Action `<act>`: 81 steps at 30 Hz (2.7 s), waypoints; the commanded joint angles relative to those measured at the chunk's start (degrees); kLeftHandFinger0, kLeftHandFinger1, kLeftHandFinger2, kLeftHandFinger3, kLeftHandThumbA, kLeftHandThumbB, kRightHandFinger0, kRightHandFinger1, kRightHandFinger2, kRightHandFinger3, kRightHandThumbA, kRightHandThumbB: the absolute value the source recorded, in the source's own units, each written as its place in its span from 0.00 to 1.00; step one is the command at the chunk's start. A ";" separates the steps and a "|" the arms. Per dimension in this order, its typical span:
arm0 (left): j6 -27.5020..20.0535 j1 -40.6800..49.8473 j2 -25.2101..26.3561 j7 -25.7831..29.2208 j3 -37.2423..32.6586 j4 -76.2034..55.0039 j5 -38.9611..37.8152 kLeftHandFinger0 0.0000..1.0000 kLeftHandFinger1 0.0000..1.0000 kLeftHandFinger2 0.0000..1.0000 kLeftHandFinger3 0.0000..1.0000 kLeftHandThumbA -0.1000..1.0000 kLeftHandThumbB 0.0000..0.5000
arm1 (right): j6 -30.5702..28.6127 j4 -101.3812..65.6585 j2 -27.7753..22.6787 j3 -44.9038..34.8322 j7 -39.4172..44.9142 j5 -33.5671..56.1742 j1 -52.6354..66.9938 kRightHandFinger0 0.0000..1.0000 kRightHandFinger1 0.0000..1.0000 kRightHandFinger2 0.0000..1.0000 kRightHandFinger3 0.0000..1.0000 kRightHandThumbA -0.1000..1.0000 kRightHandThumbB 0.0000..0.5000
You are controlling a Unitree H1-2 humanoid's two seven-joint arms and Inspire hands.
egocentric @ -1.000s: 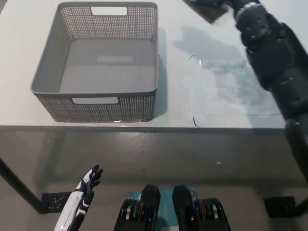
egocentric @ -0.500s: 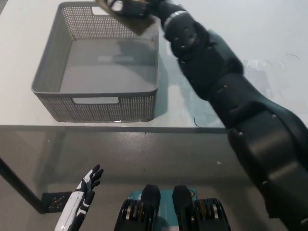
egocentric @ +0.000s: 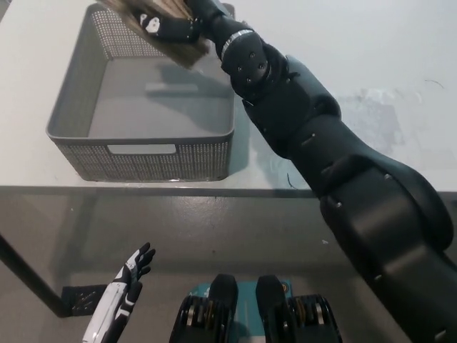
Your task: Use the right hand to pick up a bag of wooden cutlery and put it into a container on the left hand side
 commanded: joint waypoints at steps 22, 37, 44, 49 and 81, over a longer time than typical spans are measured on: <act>-2.17 -2.07 0.55 -0.46 -0.20 -1.38 0.73 1.00 1.00 1.00 1.00 1.00 0.24 | 0.11 -9.32 -10.58 2.34 9.33 3.57 -2.67 1.00 1.00 1.00 1.00 0.99 0.98; -2.17 -2.13 0.56 -0.47 0.21 -0.66 -0.14 1.00 1.00 1.00 1.00 1.00 0.27 | 13.02 -78.86 -22.88 -9.20 14.99 12.92 32.45 1.00 1.00 1.00 1.00 1.00 0.78; -2.17 -1.23 0.63 -0.32 0.31 -0.14 -0.17 1.00 1.00 1.00 1.00 1.00 0.27 | 10.20 -88.50 -24.39 -9.57 15.57 14.68 47.48 1.00 1.00 1.00 1.00 1.00 0.71; -2.17 -2.16 0.52 0.20 0.32 0.76 0.25 1.00 1.00 1.00 1.00 1.00 0.28 | 9.20 -90.74 -23.81 -8.87 15.70 16.44 55.26 1.00 1.00 1.00 1.00 0.99 0.68; -2.17 -1.80 -0.21 2.35 1.49 0.97 1.09 1.00 1.00 1.00 1.00 1.00 0.23 | -0.25 -69.06 -6.81 -6.53 15.10 29.04 79.19 1.00 1.00 1.00 1.00 1.00 0.36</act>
